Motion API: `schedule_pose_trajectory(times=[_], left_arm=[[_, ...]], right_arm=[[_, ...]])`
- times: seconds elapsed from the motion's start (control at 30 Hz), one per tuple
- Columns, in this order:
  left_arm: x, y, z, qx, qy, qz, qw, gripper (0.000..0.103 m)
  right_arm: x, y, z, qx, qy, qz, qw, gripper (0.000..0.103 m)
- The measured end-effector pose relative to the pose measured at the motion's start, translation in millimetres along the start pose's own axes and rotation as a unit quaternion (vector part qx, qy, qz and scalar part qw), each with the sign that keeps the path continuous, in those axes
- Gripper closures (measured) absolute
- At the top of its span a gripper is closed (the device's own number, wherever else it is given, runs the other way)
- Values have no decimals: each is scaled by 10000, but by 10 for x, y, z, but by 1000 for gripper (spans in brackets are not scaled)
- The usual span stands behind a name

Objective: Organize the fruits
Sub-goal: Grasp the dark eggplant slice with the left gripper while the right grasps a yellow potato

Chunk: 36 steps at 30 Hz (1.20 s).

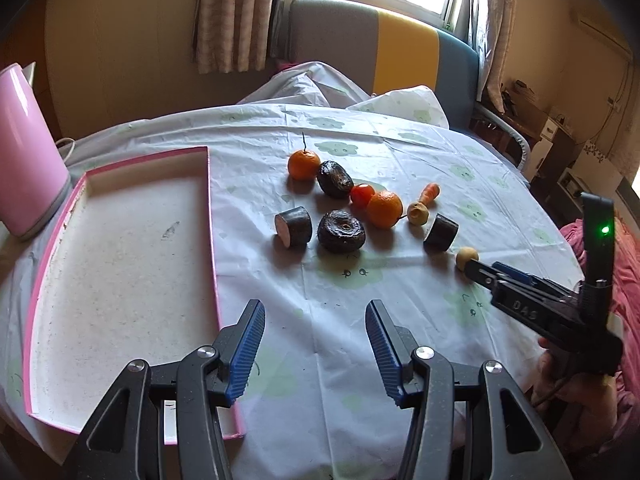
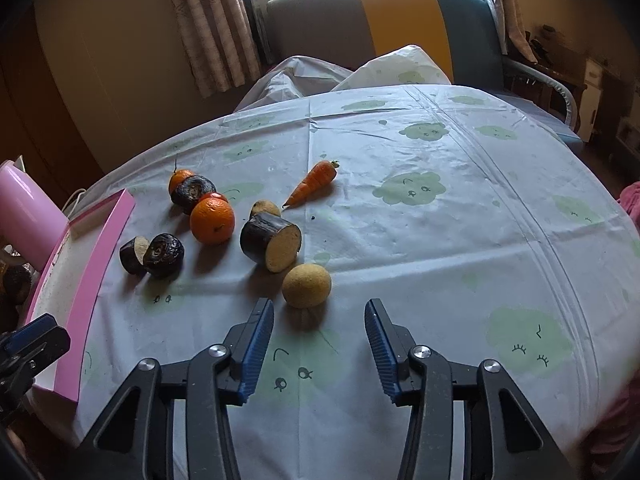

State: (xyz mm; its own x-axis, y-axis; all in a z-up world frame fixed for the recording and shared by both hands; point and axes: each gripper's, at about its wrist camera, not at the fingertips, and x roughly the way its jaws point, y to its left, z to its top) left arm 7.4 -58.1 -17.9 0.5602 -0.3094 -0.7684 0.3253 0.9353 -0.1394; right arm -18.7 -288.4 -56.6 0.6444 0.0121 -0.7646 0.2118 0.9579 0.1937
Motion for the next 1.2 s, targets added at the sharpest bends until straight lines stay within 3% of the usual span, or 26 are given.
schedule_pose_trajectory(times=[0.23, 0.43, 0.83, 0.9, 1.2], left_arm=[[115, 5, 230, 127, 56, 114, 9998, 51], [407, 64, 470, 8, 330, 156, 9993, 63], [963, 172, 752, -438, 725, 382, 9957, 64], [1019, 191, 741, -489, 778, 362, 9951, 71], [854, 181, 625, -498, 446, 175, 9976, 74]], right_arm=[[186, 110, 68, -428, -19, -1, 9991, 73], [191, 132, 48, -570, -115, 60, 9983, 74], [183, 102, 40, -537, -110, 153, 9984, 74], [184, 101, 37, -538, -108, 150, 9984, 74], [175, 111, 26, -613, -123, 145, 9979, 74]])
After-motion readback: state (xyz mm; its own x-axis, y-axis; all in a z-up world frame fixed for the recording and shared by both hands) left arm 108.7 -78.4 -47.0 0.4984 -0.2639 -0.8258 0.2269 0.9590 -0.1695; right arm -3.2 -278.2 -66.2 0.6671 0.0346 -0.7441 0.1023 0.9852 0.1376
